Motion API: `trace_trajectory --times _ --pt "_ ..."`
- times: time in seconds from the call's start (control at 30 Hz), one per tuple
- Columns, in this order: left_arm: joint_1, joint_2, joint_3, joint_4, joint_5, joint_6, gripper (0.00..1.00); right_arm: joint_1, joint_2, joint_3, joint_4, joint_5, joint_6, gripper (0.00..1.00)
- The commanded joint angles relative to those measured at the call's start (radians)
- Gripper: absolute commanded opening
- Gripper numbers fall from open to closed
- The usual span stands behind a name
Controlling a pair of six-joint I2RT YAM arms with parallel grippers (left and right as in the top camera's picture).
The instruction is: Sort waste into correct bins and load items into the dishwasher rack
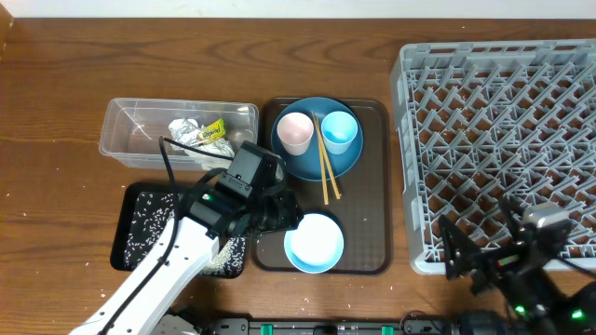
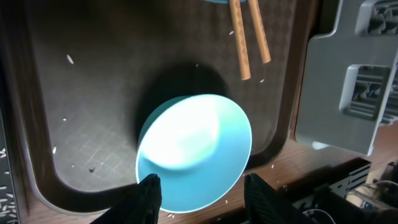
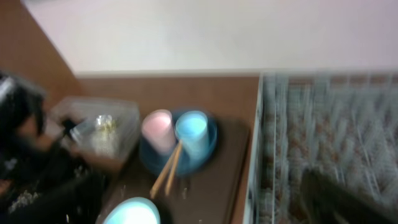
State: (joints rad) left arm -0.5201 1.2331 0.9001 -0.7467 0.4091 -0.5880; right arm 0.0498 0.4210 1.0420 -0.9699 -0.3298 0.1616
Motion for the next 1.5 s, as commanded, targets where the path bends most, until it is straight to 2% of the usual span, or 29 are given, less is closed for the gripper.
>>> trace_trajectory --times 0.0,0.13,0.3,0.33,0.4,0.5,0.63,0.93,1.3,1.47 --pt "-0.002 -0.017 0.035 0.014 0.002 -0.039 0.46 -0.011 0.157 0.189 -0.171 -0.019 -0.043 0.99" --pt "0.002 -0.025 0.055 0.058 0.001 -0.039 0.46 -0.011 0.264 0.3 -0.269 -0.054 -0.035 0.99" --pt "0.08 -0.023 0.116 0.143 -0.054 -0.054 0.45 -0.011 0.305 0.298 -0.338 -0.14 -0.035 0.99" --pt "0.104 -0.021 0.128 0.163 -0.082 -0.068 0.45 -0.011 0.308 0.294 -0.345 -0.138 -0.036 0.93" --pt "0.146 -0.016 0.143 0.201 -0.126 -0.087 0.45 -0.011 0.316 0.284 -0.359 -0.138 -0.035 0.9" --pt "0.206 0.007 0.146 0.284 -0.145 -0.092 0.45 -0.011 0.322 0.262 -0.379 -0.13 -0.036 0.97" --pt "0.229 0.069 0.146 0.349 -0.145 -0.106 0.45 -0.011 0.323 0.227 -0.381 -0.079 -0.036 0.99" --pt "0.227 0.229 0.147 0.401 -0.22 -0.105 0.44 -0.011 0.324 0.148 -0.382 -0.059 -0.037 0.99" --pt "0.153 0.302 0.147 0.488 -0.25 -0.102 0.4 -0.011 0.324 0.127 -0.391 -0.007 -0.037 0.99" --pt "0.108 0.303 0.146 0.479 -0.391 -0.106 0.4 -0.011 0.324 0.127 -0.408 -0.005 -0.048 0.99"
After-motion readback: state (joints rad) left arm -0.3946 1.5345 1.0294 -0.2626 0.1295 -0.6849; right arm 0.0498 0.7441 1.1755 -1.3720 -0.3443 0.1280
